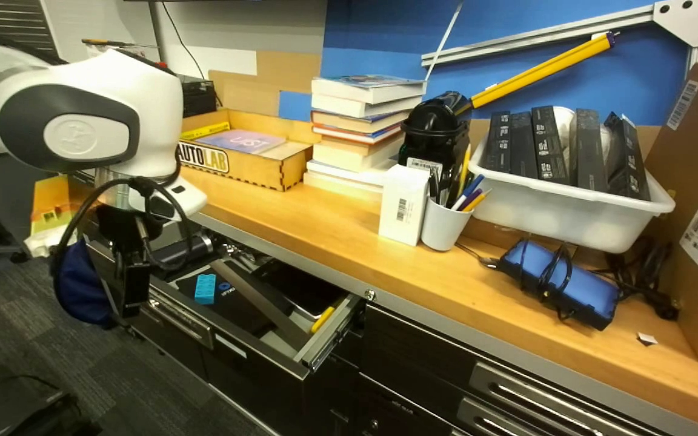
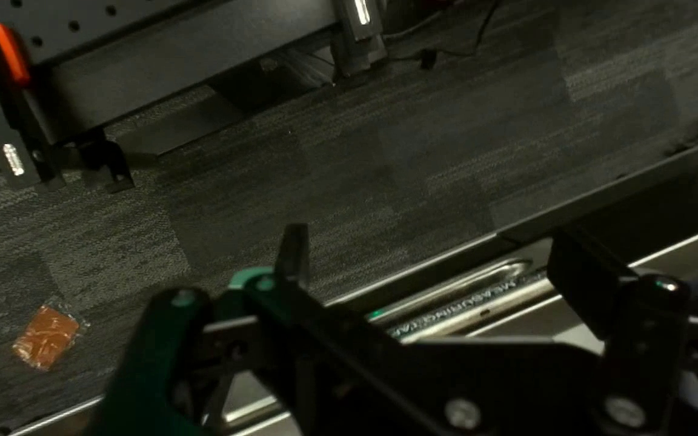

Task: Put the blue object in the drawer then close the drawer.

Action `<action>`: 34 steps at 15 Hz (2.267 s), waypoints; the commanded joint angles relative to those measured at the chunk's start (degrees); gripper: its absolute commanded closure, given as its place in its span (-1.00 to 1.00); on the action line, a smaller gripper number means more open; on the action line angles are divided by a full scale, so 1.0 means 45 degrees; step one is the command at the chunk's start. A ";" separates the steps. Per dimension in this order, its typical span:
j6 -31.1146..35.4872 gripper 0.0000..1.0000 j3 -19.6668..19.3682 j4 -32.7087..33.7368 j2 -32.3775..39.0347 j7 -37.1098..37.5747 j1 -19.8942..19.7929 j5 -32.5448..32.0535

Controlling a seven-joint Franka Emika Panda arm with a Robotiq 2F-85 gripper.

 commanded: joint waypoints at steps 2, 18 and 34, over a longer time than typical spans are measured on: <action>-0.1194 -1.00 0.0266 0.2069 0.3020 -0.1814 0.0231 -0.0062; 0.1301 -1.00 -0.0041 0.5857 0.7075 0.3117 0.0589 -0.0388; 0.0883 -1.00 0.0693 0.3312 0.1544 0.4870 0.1301 -0.2543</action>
